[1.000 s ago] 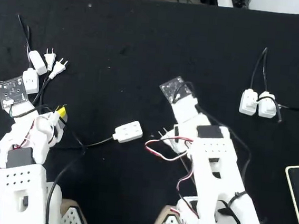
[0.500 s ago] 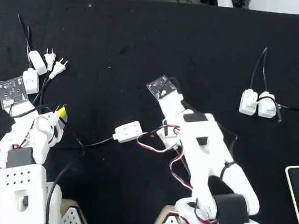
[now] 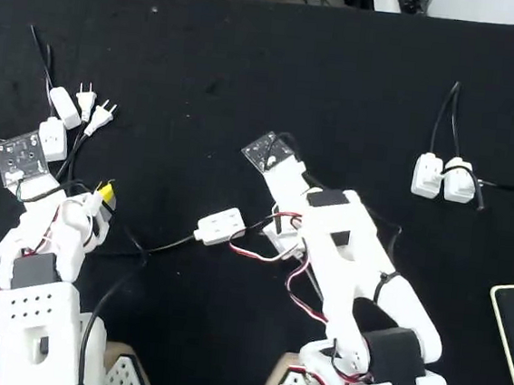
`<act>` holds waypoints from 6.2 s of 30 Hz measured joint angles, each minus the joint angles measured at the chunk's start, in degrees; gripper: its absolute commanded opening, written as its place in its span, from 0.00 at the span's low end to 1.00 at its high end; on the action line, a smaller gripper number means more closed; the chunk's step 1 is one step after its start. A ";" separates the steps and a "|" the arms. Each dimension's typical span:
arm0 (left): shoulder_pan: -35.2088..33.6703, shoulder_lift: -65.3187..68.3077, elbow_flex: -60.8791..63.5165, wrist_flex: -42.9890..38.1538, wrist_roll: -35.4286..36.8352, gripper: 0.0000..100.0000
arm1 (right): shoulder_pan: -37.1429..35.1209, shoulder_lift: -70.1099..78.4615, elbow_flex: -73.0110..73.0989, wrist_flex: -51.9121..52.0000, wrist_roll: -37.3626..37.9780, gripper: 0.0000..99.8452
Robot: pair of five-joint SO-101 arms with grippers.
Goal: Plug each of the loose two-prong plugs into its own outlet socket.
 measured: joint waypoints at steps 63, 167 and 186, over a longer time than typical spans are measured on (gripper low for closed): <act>0.00 0.00 0.00 0.00 0.00 0.27 | 11.60 8.35 -8.70 3.16 7.38 0.09; 27.08 -0.53 4.66 -6.86 -2.29 0.27 | -29.89 -40.18 19.43 -13.54 -15.56 0.01; 22.59 0.00 4.75 -6.68 -2.46 0.27 | -21.98 -49.41 19.87 -3.08 -15.65 0.01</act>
